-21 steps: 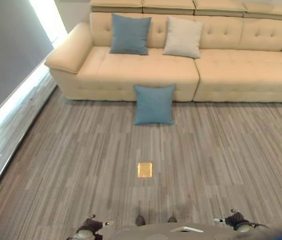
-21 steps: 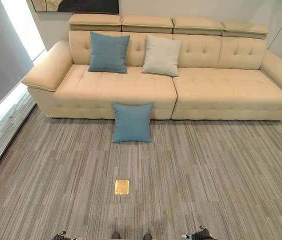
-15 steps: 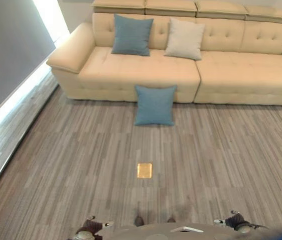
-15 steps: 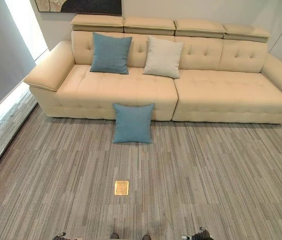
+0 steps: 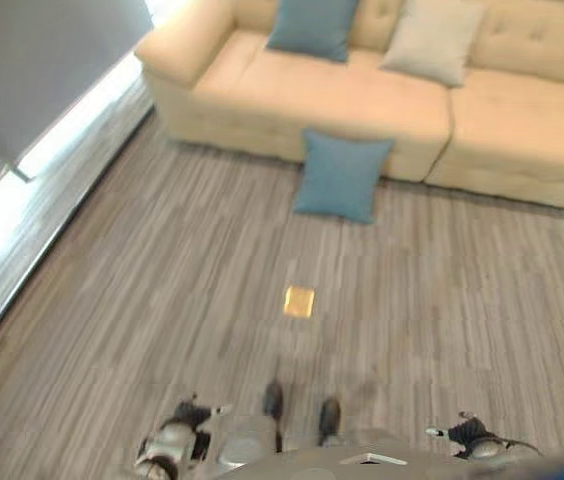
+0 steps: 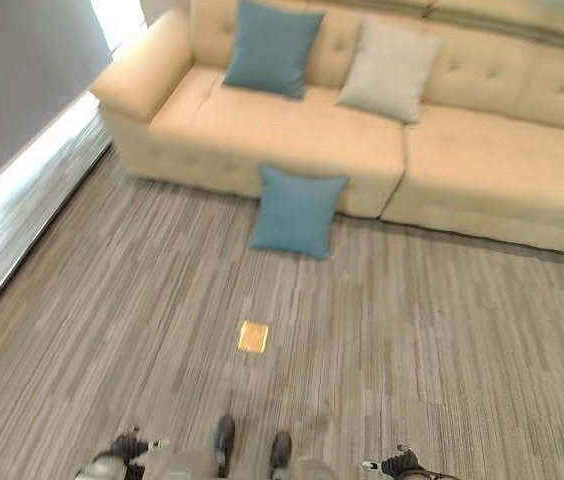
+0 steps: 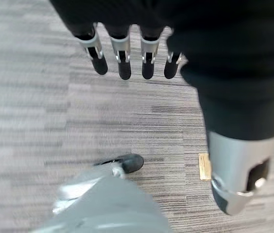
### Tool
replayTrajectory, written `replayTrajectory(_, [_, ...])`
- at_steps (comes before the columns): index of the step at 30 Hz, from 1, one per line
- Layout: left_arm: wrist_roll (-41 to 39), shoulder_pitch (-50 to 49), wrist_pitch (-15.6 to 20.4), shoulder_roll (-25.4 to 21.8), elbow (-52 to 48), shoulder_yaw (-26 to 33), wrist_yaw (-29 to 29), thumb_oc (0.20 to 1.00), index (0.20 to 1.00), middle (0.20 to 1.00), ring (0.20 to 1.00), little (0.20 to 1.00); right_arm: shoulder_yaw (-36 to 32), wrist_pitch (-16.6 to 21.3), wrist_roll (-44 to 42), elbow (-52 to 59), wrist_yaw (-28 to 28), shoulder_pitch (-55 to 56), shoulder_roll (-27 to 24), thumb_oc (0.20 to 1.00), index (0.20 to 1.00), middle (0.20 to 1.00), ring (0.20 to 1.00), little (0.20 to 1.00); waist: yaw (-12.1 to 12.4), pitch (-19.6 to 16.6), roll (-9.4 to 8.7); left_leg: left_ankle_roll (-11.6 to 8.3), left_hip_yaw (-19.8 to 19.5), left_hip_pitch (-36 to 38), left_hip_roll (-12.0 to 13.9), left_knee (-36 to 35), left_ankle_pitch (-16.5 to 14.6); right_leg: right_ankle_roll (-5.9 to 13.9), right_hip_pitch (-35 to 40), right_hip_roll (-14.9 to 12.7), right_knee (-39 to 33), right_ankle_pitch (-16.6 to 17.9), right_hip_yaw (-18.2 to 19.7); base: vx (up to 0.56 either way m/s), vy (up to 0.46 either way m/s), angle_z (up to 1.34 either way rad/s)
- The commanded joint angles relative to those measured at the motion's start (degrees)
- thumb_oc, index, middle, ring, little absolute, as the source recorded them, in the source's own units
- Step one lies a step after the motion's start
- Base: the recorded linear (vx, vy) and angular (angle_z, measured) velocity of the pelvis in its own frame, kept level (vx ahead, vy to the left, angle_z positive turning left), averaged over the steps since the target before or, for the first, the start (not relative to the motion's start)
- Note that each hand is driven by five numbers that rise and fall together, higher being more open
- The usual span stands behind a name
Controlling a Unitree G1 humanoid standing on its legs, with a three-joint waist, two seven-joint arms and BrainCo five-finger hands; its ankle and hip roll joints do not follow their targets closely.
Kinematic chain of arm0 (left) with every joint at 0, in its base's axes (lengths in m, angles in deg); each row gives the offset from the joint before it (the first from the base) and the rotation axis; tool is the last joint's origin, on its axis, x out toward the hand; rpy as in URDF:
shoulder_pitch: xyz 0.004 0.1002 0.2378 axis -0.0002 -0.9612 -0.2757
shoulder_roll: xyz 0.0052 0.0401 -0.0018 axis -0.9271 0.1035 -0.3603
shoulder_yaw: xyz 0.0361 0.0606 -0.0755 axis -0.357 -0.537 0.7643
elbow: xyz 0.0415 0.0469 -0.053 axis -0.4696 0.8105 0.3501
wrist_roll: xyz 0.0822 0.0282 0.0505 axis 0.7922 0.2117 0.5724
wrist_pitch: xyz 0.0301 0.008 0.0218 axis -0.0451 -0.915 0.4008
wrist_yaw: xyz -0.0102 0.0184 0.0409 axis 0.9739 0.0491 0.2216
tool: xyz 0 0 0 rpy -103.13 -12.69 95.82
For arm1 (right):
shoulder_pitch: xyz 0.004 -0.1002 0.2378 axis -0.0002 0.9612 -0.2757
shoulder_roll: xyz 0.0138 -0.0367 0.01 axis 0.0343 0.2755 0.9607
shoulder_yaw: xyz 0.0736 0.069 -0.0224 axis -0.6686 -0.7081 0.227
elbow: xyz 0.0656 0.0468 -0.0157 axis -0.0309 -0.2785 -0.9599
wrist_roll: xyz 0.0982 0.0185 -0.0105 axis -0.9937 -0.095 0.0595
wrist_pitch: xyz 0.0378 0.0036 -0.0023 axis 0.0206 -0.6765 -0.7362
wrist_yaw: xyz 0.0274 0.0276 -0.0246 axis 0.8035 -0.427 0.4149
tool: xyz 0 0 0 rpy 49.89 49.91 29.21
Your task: Pick up all the scattered cushions and arrange them neatly on the sofa.
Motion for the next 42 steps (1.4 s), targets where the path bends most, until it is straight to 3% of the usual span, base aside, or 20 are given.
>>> replayTrajectory(1, [-0.9, -1.5, 0.5, -0.3, 1.4, -0.7, 0.3, 1.000, 1.000, 1.000, 1.000, 1.000, 0.2, -0.2, -1.1, 0.2, -1.0, 2.2, -2.7, 1.000, 1.000, 1.000, 1.000, 1.000, -0.8, -4.5, 1.51, 1.25, 3.9, -0.4, 5.3, -4.4, -0.9, 10.47, 1.1, -2.3, 1.2, -3.6, 0.8, 0.27, 0.090, 0.71])
replayTrajectory(6, [-1.2, -2.2, 0.5, -0.6, 1.7, 0.0, 0.2, 1.000, 1.000, 1.000, 1.000, 1.000, 0.4, -0.6, -0.6, 0.5, -0.8, 2.8, -2.3, 1.000, 1.000, 1.000, 1.000, 1.000, 0.0, -4.7, 1.71, 0.93, 5.5, -1.7, 6.3, -5.6, -0.3, 10.60, 3.1, -2.5, 3.0, -6.4, 1.9, 0.24, 0.118, 0.16])
replayTrajectory(9, [-0.8, -3.3, 0.2, -1.1, 2.7, 1.1, 0.2, 1.000, 1.000, 1.000, 1.000, 1.000, 0.4, -0.5, -0.2, 1.2, -0.4, 2.9, -1.3, 1.000, 1.000, 1.000, 1.000, 1.000, 0.5, -5.5, 1.01, 2.28, 4.9, -1.1, 5.1, -2.9, -1.9, 11.39, 4.2, -4.9, 7.2, -7.4, 3.9, 0.36, 0.249, -0.71])
replayTrajectory(12, [0.0, -2.6, 0.0, -2.2, 1.8, 0.8, 0.4, 1.000, 1.000, 1.000, 1.000, 1.000, 1.2, -0.7, 0.9, 2.0, 0.1, 2.3, -0.7, 1.000, 1.000, 1.000, 1.000, 1.000, 0.7, -5.3, 0.39, 5.33, 5.4, 1.7, 2.7, -2.0, -5.8, 13.17, 0.7, -7.9, 16.6, -4.5, 6.5, 0.33, 0.286, -0.52])
replayTrajectory(14, [-0.2, -2.0, 0.0, -2.9, 0.9, 0.5, 0.4, 1.000, 1.000, 1.000, 1.000, 1.000, 1.9, -0.9, 1.1, 3.4, 0.4, 1.2, -0.6, 1.000, 1.000, 1.000, 1.000, 1.000, 0.3, -4.3, 0.65, 7.09, 6.1, 3.5, 1.7, -1.8, -7.5, 13.72, -2.9, -9.5, 23.8, 0.0, 7.1, 0.18, 0.220, -0.20])
replayTrajectory(17, [-0.6, -1.6, 0.2, -3.6, 0.2, 0.5, 0.3, 1.000, 1.000, 1.000, 1.000, 1.000, 2.3, -0.7, 1.2, 5.0, 0.4, 0.2, -0.5, 1.000, 1.000, 1.000, 1.000, 1.000, 0.0, -3.4, 2.13, 8.17, 6.9, 6.5, 1.7, -2.4, -9.1, 13.35, -7.9, -10.3, 30.2, 1.3, 6.4, 0.17, 0.166, -0.18])
replayTrajectory(20, [-0.3, -1.5, 0.2, -3.6, 0.4, 0.3, 0.3, 1.000, 1.000, 1.000, 1.000, 1.000, 2.7, -0.7, 1.2, 5.3, 0.3, -0.2, -0.7, 1.000, 1.000, 1.000, 1.000, 1.000, -0.9, -3.1, 2.71, 8.14, 6.3, 9.7, 1.0, -3.7, -10.1, 12.68, -10.8, -7.6, 28.3, -0.8, 6.5, 0.22, 0.067, -0.19])
replayTrajectory(22, [0.2, -1.6, 0.2, -3.6, 0.7, 0.3, 0.3, 1.000, 1.000, 1.000, 1.000, 1.000, 2.7, -0.6, 1.1, 5.8, 0.4, -0.5, -1.1, 1.000, 1.000, 1.000, 1.000, 1.000, -1.6, -2.8, 2.86, 7.79, 6.5, 12.4, 0.4, -4.7, -11.3, 12.98, -12.3, -7.1, 22.1, -1.0, 4.2, 0.37, 0.001, -0.08])
replayTrajectory(23, [0.7, -1.5, 0.2, -3.4, 1.2, 0.1, 0.4, 1.000, 1.000, 1.000, 1.000, 1.000, 3.2, -0.7, 1.8, 6.5, 0.3, -1.0, -1.5, 1.000, 1.000, 1.000, 1.000, 1.000, -2.6, -2.6, 2.64, 7.07, 6.8, 15.4, -0.1, -6.0, -12.4, 13.95, -13.9, -7.5, 14.0, 1.4, 1.0, 0.56, -0.087, -0.02])
replayTrajectory(24, [1.6, -1.4, 0.1, -3.2, 1.2, 0.0, 0.6, 1.000, 1.000, 1.000, 1.000, 1.000, 3.2, -0.9, 2.1, 6.9, 0.5, -1.0, -2.0, 1.000, 1.000, 1.000, 1.000, 1.000, -3.7, -2.5, 2.98, 6.63, 6.1, 17.3, -0.1, -6.5, -13.2, 14.83, -14.9, -6.9, 11.6, 2.4, 2.3, 0.66, -0.177, -0.05])
replayTrajectory(27, [2.4, -1.7, 0.4, -2.8, 1.6, -0.4, 1.0, 1.000, 1.000, 1.000, 1.000, 1.000, 3.2, -0.6, 2.0, 7.5, 0.7, 0.1, -2.3, 1.000, 1.000, 1.000, 1.000, 1.000, -4.4, -3.3, 2.64, 6.14, 5.3, 18.9, -0.5, -6.4, -14.5, 13.88, -13.5, -6.5, 10.8, 2.6, 3.8, 0.32, -0.133, 0.07])
replayTrajectory(29, [2.0, -2.3, 0.7, -2.2, 1.6, -0.5, 1.4, 1.000, 1.000, 1.000, 1.000, 1.000, 3.1, -0.2, 1.7, 6.8, 0.7, 1.1, -2.7, 1.000, 1.000, 1.000, 1.000, 1.000, -4.9, -4.0, 3.15, 4.07, 4.5, 18.6, 1.3, -3.6, -13.8, 12.57, -11.7, -5.0, 10.3, 2.0, 4.1, 0.33, -0.238, 0.38])
replayTrajectory(31, [1.8, -2.2, 0.5, -2.0, 1.0, -0.7, 1.9, 1.000, 1.000, 1.000, 1.000, 1.000, 2.6, 0.1, 1.0, 6.9, 0.8, 1.5, -3.1, 1.000, 1.000, 1.000, 1.000, 1.000, -5.2, -3.9, 2.71, 2.32, 5.2, 15.8, 3.4, 3.9, -12.0, 11.17, -9.9, -4.4, 9.8, 0.7, 3.9, 0.15, -0.175, 0.52])
replayTrajectory(32, [1.8, -2.1, 0.5, -2.0, 1.0, -0.7, 1.9, 1.000, 1.000, 1.000, 1.000, 1.000, 2.6, 0.1, 1.0, 6.9, 0.8, 1.5, -3.0, 1.000, 1.000, 1.000, 1.000, 1.000, -5.3, -4.1, 2.59, 2.35, 5.2, 15.6, 3.3, 3.9, -11.8, 11.16, -10.1, -4.5, 9.7, 0.8, 3.8, 0.08, -0.119, 0.37])
replayTrajectory(34, [0.7, -1.7, 0.4, -1.7, 0.2, -1.2, 1.9, 1.000, 1.000, 1.000, 1.000, 1.000, 2.4, 0.3, 0.0, 6.3, 0.5, 1.5, -3.5, 1.000, 1.000, 1.000, 1.000, 1.000, -4.5, -2.9, 2.00, 1.77, 4.3, 11.1, 4.9, 13.4, -8.8, 8.90, -7.4, -3.1, 9.5, -1.2, 4.2, 0.17, -0.175, 0.07])
replayTrajectory(35, [0.2, -1.3, 0.5, -1.7, -0.2, -1.4, 1.9, 1.000, 1.000, 1.000, 1.000, 1.000, 2.4, 0.1, -0.4, 6.0, 0.6, 1.5, -3.6, 1.000, 1.000, 1.000, 1.000, 1.000, -4.1, -2.4, 1.60, 2.30, 3.9, 8.9, 4.9, 14.7, -8.7, 8.58, -6.5, -3.2, 9.3, -1.8, 4.3, 0.21, -0.158, 0.23])
replayTrajectory(38, [-0.1, -0.9, 0.4, -1.4, -0.6, -2.1, 2.0, 1.000, 1.000, 1.000, 1.000, 1.000, 2.3, 0.2, -0.6, 4.8, 0.3, 1.7, -3.7, 1.000, 1.000, 1.000, 1.000, 1.000, -2.9, -2.0, 0.83, 3.75, 3.8, 4.1, 3.9, 10.7, -11.0, 8.93, -4.4, -3.5, 8.4, -3.5, 4.1, 0.19, -0.015, -0.07])
replayTrajectory(40, [-0.1, -0.9, 0.4, -1.5, -0.9, -2.3, 2.1, 1.000, 1.000, 1.000, 1.000, 1.000, 2.3, 0.0, -0.7, 4.4, 0.2, 1.8, -3.9, 1.000, 1.000, 1.000, 1.000, 1.000, -2.0, -1.9, 1.06, 3.52, 4.2, 0.9, 3.8, 5.2, -7.8, 9.16, -2.2, -3.0, 7.4, -4.5, 4.3, 0.28, 0.090, 0.03])
replayTrajectory(41, [0.0, -1.0, 0.4, -1.9, -0.5, -2.2, 1.8, 1.000, 1.000, 1.000, 1.000, 1.000, 2.5, 0.0, -0.5, 4.0, 0.0, 1.7, -3.8, 1.000, 1.000, 1.000, 1.000, 1.000, -0.7, -1.9, 1.69, 2.21, 2.7, -1.3, 3.5, -0.3, -3.2, 9.27, -0.8, -1.8, 7.5, -5.6, 5.5, 0.34, 0.153, 0.07])
replayTrajectory(42, [-0.4, -1.3, 0.4, -1.9, -0.3, -1.9, 2.0, 1.000, 1.000, 1.000, 1.000, 1.000, 2.5, -0.1, -0.4, 4.1, 0.1, 1.9, -3.6, 1.000, 1.000, 1.000, 1.000, 1.000, -0.4, -2.1, 1.80, 2.07, 2.1, -1.0, 3.5, -1.3, -3.2, 9.71, 0.2, -1.8, 7.7, -6.4, 6.0, 0.37, 0.193, -0.13])
